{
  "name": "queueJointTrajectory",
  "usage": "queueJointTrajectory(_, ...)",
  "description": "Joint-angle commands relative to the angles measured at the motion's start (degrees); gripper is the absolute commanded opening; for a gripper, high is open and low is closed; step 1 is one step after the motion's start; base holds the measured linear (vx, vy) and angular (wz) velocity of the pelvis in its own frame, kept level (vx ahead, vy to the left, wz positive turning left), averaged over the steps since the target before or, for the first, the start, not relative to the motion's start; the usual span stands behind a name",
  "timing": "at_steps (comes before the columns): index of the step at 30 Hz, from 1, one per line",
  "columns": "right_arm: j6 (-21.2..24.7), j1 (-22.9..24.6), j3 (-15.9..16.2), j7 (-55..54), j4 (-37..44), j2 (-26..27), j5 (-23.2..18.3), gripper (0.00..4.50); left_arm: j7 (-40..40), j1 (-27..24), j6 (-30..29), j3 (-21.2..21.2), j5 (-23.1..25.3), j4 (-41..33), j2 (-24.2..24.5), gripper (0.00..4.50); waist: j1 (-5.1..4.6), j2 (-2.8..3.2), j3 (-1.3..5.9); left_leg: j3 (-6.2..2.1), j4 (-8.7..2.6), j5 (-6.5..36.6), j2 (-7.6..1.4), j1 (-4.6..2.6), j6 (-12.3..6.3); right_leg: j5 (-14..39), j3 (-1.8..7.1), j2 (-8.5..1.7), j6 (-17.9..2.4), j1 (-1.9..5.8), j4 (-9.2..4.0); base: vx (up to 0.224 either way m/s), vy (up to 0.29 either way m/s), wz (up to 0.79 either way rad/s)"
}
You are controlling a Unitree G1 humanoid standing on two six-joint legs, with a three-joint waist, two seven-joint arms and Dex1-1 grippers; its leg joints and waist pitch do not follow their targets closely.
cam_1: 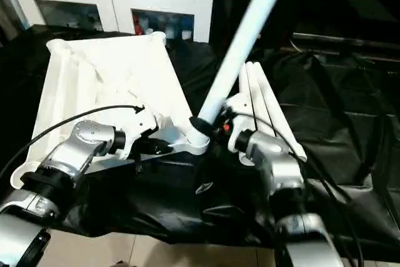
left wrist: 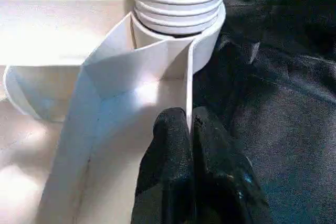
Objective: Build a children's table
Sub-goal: Insert table leg to table base, then rotate leg to tighten
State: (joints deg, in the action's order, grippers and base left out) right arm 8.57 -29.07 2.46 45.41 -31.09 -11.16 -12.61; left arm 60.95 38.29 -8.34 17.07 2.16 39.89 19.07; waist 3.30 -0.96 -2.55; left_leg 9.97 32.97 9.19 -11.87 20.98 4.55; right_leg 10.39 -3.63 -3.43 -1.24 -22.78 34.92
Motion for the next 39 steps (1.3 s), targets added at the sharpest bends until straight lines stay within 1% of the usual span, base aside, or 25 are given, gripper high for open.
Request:
queueJointTrajectory(1, 2.43, 2.07, 3.03, -1.25, -2.29, -0.55, 4.48, 1.87, 0.25, 0.74, 0.47, 0.12, 0.35, 0.63, -0.36, 0.00, -0.11, 1.13, 3.20, -0.35, -3.65, 17.52, -1.15, -1.00, 0.14, 16.79, 2.57, -4.00, -10.44, 2.47, -5.14, 0.000, 0.000, 0.00)
queueJointTrajectory(4, 3.17, 1.19, 5.02, -0.63, -2.31, -0.39, 5.45, 1.87, 0.55, 1.01, 0.82, 0.43, 0.63, 1.05, -0.45, 0.00, -0.19, 0.81, 3.22, -0.42, -3.72, 17.96, -1.18, -0.96, 0.27, 17.69, 2.57, -4.01, -9.92, 2.49, -5.24, 0.000, 0.000, 0.00)
queueJointTrajectory(5, 3.44, 0.83, 5.43, -0.30, -2.67, -0.27, 5.50, 1.87, 0.64, 1.06, 0.94, 0.55, 0.73, 1.10, -0.43, 0.00, -0.25, 0.88, 3.21, -0.43, -3.71, 18.13, -1.16, -0.95, 0.19, 18.06, 2.58, -4.03, -9.84, 2.42, -5.28, 0.000, 0.000, 0.00)
queueJointTrajectory(6, 3.84, 0.36, 6.05, 0.35, -3.32, -0.17, 5.63, 1.87, 0.83, 1.06, 1.02, 0.70, 0.79, 1.06, -0.42, 0.00, -0.28, 0.73, 3.18, -0.43, -3.71, 18.11, -1.15, -0.88, 0.15, 18.24, 2.58, -4.04, -9.76, 2.44, -5.30, 0.000, 0.000, 0.00)
queueJointTrajectory(8, 4.22, -0.01, 6.53, 0.94, -3.97, -0.02, 5.73, 1.87, 1.07, 0.99, 1.06, 0.85, 0.80, 0.91, -0.42, 0.00, -0.42, 0.80, 3.11, -0.50, -3.76, 18.84, -1.17, -0.93, 0.19, 19.36, 2.54, -4.08, -9.69, 2.38, -5.37, 0.000, 0.000, 0.00)
queueJointTrajectory(9, 4.37, -0.19, 6.68, 1.14, -4.29, 0.08, 5.76, 1.87, 1.19, 0.99, 1.08, 0.90, 0.80, 0.89, -0.42, 0.00, -0.48, 0.68, 3.13, -0.53, -3.78, 18.89, -1.21, -0.94, 0.17, 19.50, 2.53, -4.09, -9.67, 2.37, -5.36, 0.000, 0.000, 0.00)
queueJointTrajectory(10, 4.27, -0.54, 7.06, 1.75, -5.02, 0.15, 5.90, 1.87, 1.44, 0.90, 1.15, 1.06, 0.81, 0.73, -0.40, 0.00, -0.56, 0.38, 3.13, -0.52, -3.79, 18.84, -1.23, -0.87, 0.10, 19.64, 2.53, -4.10, -9.66, 2.38, -5.36, 0.000, 0.000, 0.00)
queueJointTrajectory(11, 4.20, -1.24, 7.26, 2.39, -6.51, 0.44, 5.96, 1.87, 1.89, 0.66, 1.36, 1.35, 0.86, 0.32, -0.29, 0.00, -0.65, 0.60, 3.12, -0.54, -3.78, 18.87, -1.25, -0.88, 0.06, 19.65, 2.57, -4.17, -9.80, 2.31, -5.35, 0.000, 0.000, 0.00)
queueJointTrajectory(13, 4.19, -1.64, 7.18, 2.73, -7.30, 0.63, 5.91, 1.87, 2.21, 0.51, 1.56, 1.49, 0.83, 0.06, -0.23, 0.00, -0.78, 0.44, 3.12, -0.55, -3.80, 19.00, -1.28, -0.88, -0.04, 19.52, 2.58, -4.16, -9.94, 2.25, -5.34, 0.000, 0.000, 0.00)
queueJointTrajectory(14, 4.01, -2.36, 7.00, 3.30, -8.58, 0.85, 5.68, 1.87, 3.23, 0.10, 2.02, 1.64, 0.49, -0.66, -0.13, 0.00, -0.94, 0.33, 3.18, -0.60, -3.84, 18.81, -1.28, -0.77, -0.04, 19.12, 2.55, -4.18, -10.14, 2.36, -5.25, 0.000, 0.000, 0.00)
queueJointTrajectory(16, 3.84, -2.71, 6.92, 3.62, -9.21, 0.92, 5.56, 1.87, 3.83, -0.14, 2.25, 1.71, 0.25, -1.11, -0.09, 0.00, -1.00, 0.45, 3.19, -0.61, -3.82, 18.80, -1.30, -0.80, -0.07, 18.89, 2.56, -4.21, -10.30, 2.34, -5.21, 0.000, 0.000, 0.00)
queueJointTrajectory(17, 3.23, -3.38, 7.04, 4.97, -10.37, 0.92, 5.66, 1.87, 5.16, -0.62, 2.69, 2.12, 0.04, -2.21, 0.24, 0.00, -1.12, -0.01, 3.24, -0.54, -3.81, 18.51, -1.37, -0.74, -0.25, 18.05, 2.58, -4.22, -10.60, 2.38, -5.16, 0.000, 0.000, 0.00)
queueJointTrajectory(18, 3.23, -3.38, 7.04, 4.97, -10.37, 0.92, 5.66, 1.87, 5.16, -0.62, 2.69, 2.12, 0.04, -2.21, 0.24, 0.00, -1.04, 0.18, 3.29, -0.63, -3.81, 18.12, -1.43, -0.70, -0.25, 17.51, 2.59, -4.32, -10.81, 2.47, -4.93, 0.000, 0.000, 0.00)
queueJointTrajectory(19, 2.90, -3.59, 7.31, 5.77, -10.75, 0.84, 5.83, 1.87, 6.04, -0.98, 3.10, 2.38, -0.08, -3.08, 0.55, 0.00, -1.05, 0.14, 3.29, -0.51, -3.81, 17.42, -1.40, -0.66, -0.43, 16.32, 2.64, -4.21, -10.95, 2.42, -4.93, 0.000, 0.000, 0.00)
queueJointTrajectory(21, 2.09, -3.78, 8.06, 6.78, -11.22, 0.45, 6.50, 1.87, 7.10, -1.39, 3.43, 2.85, -0.09, -4.34, 1.03, 0.00, -1.07, 0.14, 3.42, -0.57, -3.84, 16.70, -1.48, -0.50, -0.54, 14.27, 2.60, -4.25, -11.50, 2.63, -4.62, 0.000, 0.000, 0.00)
queueJointTrajectory(22, 2.09, -3.78, 8.06, 6.78, -11.22, 0.45, 6.50, 1.87, 7.10, -1.39, 3.43, 2.85, -0.09, -4.34, 1.03, 0.00, -1.11, 0.18, 3.37, -0.44, -3.78, 16.65, -1.46, -0.66, -0.74, 13.42, 2.67, -4.15, -11.77, 2.49, -4.64, 0.000, 0.000, 0.00)
queueJointTrajectory(23, 0.04, -3.70, 9.90, 10.88, -11.76, -0.80, 7.56, 1.87, 9.76, -2.51, 3.32, 3.95, -0.34, -8.65, 2.58, 0.00, -1.02, 0.03, 3.40, -0.52, -3.83, 16.52, -1.53, -0.53, -0.80, 13.34, 2.63, -4.31, -11.98, 2.68, -4.47, 0.000, 0.000, 0.00)
queueJointTrajectory(24, -0.03, -3.68, 9.96, 11.10, -11.75, -0.86, 7.57, 1.87, 9.85, -2.56, 3.29, 3.99, -0.35, -8.88, 2.66, 0.00, -0.87, -0.10, 3.38, -0.49, -3.84, 16.82, -1.61, -0.65, -0.80, 13.68, 2.59, -4.34, -11.96, 2.62, -4.56, 0.000, 0.000, 0.00)
queueJointTrajectory(26, -0.95, -3.38, 10.80, 14.18, -11.52, -1.69, 7.62, 1.87, 11.10, -3.21, 2.81, 4.37, -0.58, -11.96, 3.74, 0.00, -0.84, 0.04, 3.22, -0.42, -3.87, 17.46, -1.66, -0.72, -1.06, 14.71, 2.67, -4.34, -11.87, 2.40, -4.66, 0.000, 0.000, 0.00)
queueJointTrajectory(28, -0.99, -3.35, 10.82, 14.33, -11.48, -1.73, 7.60, 1.87, 11.12, -3.24, 2.78, 4.38, -0.58, -12.10, 3.79, 0.00, -0.77, 0.10, 3.11, -0.41, -3.98, 18.44, -1.66, -0.90, -0.64, 16.40, 2.67, -4.23, -11.53, 2.27, -4.80, 0.000, 0.000, 0.00)
queueJointTrajectory(29, -1.46, -2.80, 11.19, 16.78, -10.73, -2.45, 7.31, 1.87, 11.67, -3.78, 2.20, 4.42, -0.82, -14.46, 4.67, 0.00, -0.56, -0.17, 3.20, -0.53, -4.01, 18.45, -1.77, -0.88, -0.53, 16.56, 2.69, -4.39, -11.44, 2.40, -4.66, 0.000, 0.000, 0.00)
queueJointTrajectory(30, -1.96, -2.47, 11.32, 17.78, -10.39, -2.82, 7.21, 1.87, 11.92, -4.00, 1.98, 4.41, -0.97, -15.40, 5.07, 0.00, -0.57, -0.08, 3.10, -0.49, -4.09, 18.54, -1.77, -0.91, -0.60, 16.80, 2.70, -4.33, -11.38, 2.26, -4.77, 0.000, 0.000, 0.00)
queueJointTrajectory(33, -2.34, -2.09, 11.43, 18.78, -10.01, -3.19, 7.03, 1.87, 12.19, -4.21, 1.78, 4.36, -1.16, -16.20, 5.44, 0.00, -0.32, -0.17, 3.08, -0.47, -4.10, 19.35, -1.75, -1.04, -0.34, 18.03, 2.74, -4.33, -10.89, 2.11, -4.94, 0.000, 0.000, 0.00)
queueJointTrajectory(37, -3.08, -1.14, 11.55, 21.60, -9.40, -4.04, 6.41, 1.87, 13.09, -5.12, 1.14, 4.12, -2.09, -18.19, 6.44, 0.00, 0.04, -0.31, 3.10, -0.46, -4.15, 19.02, -1.74, -0.94, -0.25, 17.92, 2.75, -4.30, -10.55, 2.14, -4.89, 0.000, 0.000, 0.00)
queueJointTrajectory(39, -3.36, -1.07, 11.48, 21.69, -9.62, -4.05, 6.46, 1.87, 12.99, -5.20, 1.07, 4.04, -2.11, -18.22, 6.41, 0.00, 0.18, -0.16, 3.14, -0.44, -4.14, 18.83, -1.71, -1.02, -0.26, 17.43, 2.75, -4.24, -10.69, 2.07, -4.88, 0.000, 0.000, 0.00)
